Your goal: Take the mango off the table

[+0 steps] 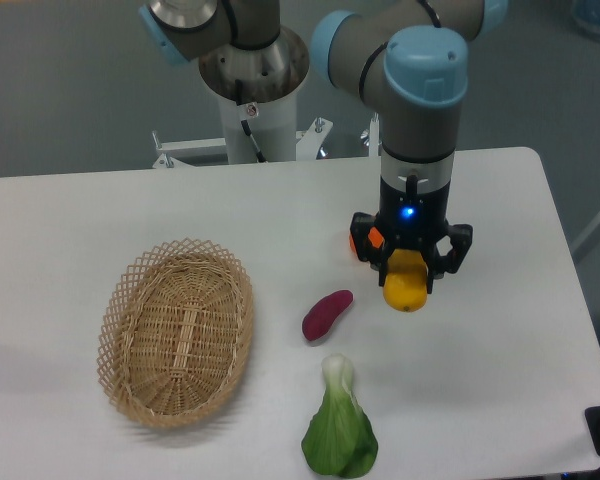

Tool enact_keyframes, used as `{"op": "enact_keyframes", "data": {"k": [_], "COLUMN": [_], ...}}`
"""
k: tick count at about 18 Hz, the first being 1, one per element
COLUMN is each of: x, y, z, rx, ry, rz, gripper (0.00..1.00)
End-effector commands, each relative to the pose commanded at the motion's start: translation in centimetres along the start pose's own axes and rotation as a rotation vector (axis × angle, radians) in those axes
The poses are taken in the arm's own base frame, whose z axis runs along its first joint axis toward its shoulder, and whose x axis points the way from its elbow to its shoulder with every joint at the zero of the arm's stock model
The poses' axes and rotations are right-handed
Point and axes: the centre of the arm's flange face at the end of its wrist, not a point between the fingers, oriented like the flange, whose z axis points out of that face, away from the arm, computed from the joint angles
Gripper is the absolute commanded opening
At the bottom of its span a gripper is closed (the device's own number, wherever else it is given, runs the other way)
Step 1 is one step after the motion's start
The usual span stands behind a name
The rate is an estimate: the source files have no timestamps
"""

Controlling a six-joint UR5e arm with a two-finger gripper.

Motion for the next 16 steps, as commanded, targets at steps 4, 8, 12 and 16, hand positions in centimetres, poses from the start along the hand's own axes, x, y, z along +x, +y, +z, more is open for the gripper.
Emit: {"op": "enact_keyframes", "data": {"k": [4, 8, 12, 16], "x": [-0.9, -1.2, -1.5, -1.4], "y": [0.6, 0.7, 0.9, 0.9], "z": [-0.9, -1.6, -1.6, -1.6], "rx": [-0.052, -0.057, -0.059, -0.059], "ry": [0.0, 0.003, 0.003, 0.003], "rz": [0.097, 0.096, 0.09, 0.09], "gripper": [0.46, 0.46, 0.46, 0.46]}}
